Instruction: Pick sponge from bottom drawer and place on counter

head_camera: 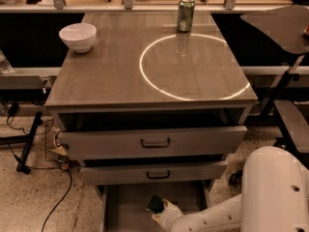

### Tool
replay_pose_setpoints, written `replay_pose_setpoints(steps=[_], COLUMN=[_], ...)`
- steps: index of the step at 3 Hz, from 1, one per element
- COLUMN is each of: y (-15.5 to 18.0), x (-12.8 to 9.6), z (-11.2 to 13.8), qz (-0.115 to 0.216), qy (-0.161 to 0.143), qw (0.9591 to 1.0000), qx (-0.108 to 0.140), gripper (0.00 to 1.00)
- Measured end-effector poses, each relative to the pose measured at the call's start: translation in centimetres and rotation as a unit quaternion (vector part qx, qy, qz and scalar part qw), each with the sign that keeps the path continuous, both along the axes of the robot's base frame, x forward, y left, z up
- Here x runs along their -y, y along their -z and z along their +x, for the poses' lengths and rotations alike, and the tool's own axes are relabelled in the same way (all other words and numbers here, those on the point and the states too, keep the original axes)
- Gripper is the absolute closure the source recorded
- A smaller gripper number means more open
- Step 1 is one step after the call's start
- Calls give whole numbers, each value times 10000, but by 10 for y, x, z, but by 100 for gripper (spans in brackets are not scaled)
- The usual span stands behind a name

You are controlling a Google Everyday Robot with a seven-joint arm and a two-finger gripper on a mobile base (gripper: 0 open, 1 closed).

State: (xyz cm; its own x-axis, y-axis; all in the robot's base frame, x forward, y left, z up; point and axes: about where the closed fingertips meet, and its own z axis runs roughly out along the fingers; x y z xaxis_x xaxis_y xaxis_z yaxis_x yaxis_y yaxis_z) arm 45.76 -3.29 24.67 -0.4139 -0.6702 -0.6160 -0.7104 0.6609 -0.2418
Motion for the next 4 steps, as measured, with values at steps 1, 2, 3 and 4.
replay_pose_setpoints(steps=[1,2,3,4], y=[0,-22,-68,-102], x=[0,31,82,120], z=[0,5,8,0], qz=[0,-132,-591,-1221], qy=[0,66,218,324], qw=[10000,9997,9965,9894], qx=[0,177,554,711], gripper=[100,100,100,100])
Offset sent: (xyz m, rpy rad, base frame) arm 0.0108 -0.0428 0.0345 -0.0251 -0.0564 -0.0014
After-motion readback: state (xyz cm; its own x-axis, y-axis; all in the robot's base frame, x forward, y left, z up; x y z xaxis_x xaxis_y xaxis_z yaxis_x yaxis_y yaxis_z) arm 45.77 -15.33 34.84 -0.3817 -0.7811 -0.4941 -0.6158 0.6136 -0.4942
